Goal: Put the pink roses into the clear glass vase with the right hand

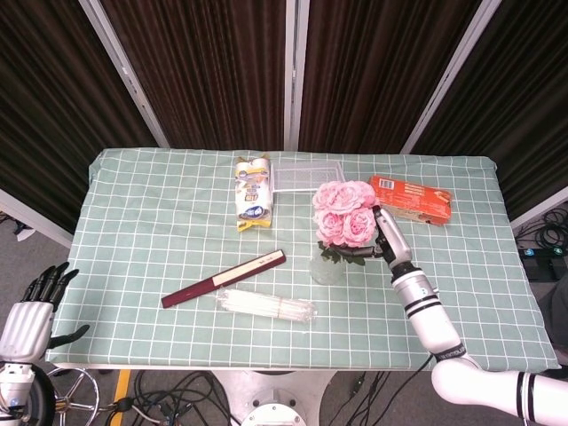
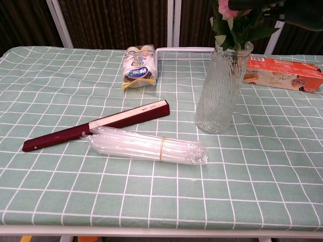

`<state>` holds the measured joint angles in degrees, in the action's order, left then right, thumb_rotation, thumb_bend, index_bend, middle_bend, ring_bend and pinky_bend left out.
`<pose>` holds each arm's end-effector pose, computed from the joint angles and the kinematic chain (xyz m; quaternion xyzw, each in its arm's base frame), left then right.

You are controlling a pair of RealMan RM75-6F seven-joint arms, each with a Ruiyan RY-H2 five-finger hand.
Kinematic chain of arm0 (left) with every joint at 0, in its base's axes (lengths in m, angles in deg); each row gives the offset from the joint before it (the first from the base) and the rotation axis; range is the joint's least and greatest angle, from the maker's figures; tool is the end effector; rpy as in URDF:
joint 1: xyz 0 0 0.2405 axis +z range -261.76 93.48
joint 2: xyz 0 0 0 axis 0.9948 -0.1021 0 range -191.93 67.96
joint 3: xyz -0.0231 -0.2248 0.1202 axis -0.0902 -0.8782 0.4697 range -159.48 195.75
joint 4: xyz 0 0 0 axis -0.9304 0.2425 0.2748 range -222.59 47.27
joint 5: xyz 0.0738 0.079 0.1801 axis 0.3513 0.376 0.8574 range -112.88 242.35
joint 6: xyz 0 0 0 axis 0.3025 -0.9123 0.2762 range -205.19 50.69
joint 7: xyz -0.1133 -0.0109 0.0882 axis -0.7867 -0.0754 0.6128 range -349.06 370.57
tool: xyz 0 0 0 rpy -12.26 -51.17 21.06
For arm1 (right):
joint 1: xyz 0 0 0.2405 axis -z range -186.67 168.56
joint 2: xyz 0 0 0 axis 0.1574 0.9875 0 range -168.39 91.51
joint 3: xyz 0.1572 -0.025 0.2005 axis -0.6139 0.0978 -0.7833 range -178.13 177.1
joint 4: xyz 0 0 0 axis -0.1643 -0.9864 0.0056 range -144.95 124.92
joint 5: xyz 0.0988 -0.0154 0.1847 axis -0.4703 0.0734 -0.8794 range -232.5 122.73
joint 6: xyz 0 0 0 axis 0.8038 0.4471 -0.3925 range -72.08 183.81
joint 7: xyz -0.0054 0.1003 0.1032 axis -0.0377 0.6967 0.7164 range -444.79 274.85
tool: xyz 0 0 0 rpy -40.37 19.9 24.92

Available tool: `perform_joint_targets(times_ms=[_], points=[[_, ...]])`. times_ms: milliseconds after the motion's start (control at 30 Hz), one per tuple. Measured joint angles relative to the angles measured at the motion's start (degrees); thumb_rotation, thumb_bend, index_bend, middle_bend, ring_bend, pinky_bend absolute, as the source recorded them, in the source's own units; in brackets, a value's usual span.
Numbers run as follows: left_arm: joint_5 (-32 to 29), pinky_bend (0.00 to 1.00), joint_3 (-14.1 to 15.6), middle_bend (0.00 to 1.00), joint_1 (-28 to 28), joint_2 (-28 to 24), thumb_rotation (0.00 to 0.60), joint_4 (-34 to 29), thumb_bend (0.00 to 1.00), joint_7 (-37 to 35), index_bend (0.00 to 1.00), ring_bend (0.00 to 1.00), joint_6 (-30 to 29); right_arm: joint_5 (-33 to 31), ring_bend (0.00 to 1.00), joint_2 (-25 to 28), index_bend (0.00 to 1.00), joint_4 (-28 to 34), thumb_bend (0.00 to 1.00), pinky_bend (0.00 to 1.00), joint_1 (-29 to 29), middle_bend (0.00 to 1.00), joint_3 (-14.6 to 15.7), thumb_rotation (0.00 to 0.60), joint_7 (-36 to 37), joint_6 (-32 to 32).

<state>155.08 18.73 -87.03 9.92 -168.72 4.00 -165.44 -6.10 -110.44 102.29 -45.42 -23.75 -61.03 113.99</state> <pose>-0.3330 0.1587 0.1270 -0.5997 -0.4009 -0.4065 0.5607 -0.1094 -0.3301 0.0857 0.3949 -0.6939 0.5681 0.1998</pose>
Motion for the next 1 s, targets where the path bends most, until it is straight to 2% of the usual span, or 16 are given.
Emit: perform_joint_targets(times_ms=[333,467,533,633,767,1000], points=[[0.05,0.15,-0.05,0.03,-0.07,-0.05,0.6,-0.52,0.0,0.81,0.13,0.0,0.06,10.19,0.0,5.73,0.0,0.24,0.01,0.0,6.77,0.0,2.29,0.6,0.19,4.54],[0.09,0.15,-0.12,0.02,-0.14,-0.07,0.6,-0.87,0.0,1.37,0.13,0.0,0.05,15.15,0.0,6.47,0.0,-1.43,0.02,0.0,9.5,0.0,3.43,0.6,-1.33,10.0],[0.09,0.15,-0.24,0.03,-0.12,-0.11,0.6,-1.0,0.0,1.4,0.13,0.0,-0.18,18.39,0.0,6.5,0.0,-2.88,0.06,0.0,10.97,0.0,4.54,0.6,-3.21,13.28],[0.03,0.15,-0.5,0.03,-0.06,-0.28,0.6,-1.31,0.0,1.3,0.13,0.01,-0.6,25.01,0.0,6.18,0.0,-6.56,0.1,0.0,14.19,0.0,7.65,0.6,-6.5,19.35],[0.59,0.15,-0.63,0.03,-0.12,-0.41,0.6,-1.65,0.0,1.74,0.13,0.0,-1.2,32.51,0.0,4.69,0.0,-15.05,0.11,0.0,19.63,0.0,12.66,0.6,-9.56,28.25],[1.77,0.15,-0.94,0.03,-0.18,-0.05,0.6,-2.34,0.0,3.37,0.13,0.0,-2.66,37.62,0.0,0.73,0.0,-30.92,0.1,0.0,27.92,0.0,17.89,0.6,-11.39,38.85]])
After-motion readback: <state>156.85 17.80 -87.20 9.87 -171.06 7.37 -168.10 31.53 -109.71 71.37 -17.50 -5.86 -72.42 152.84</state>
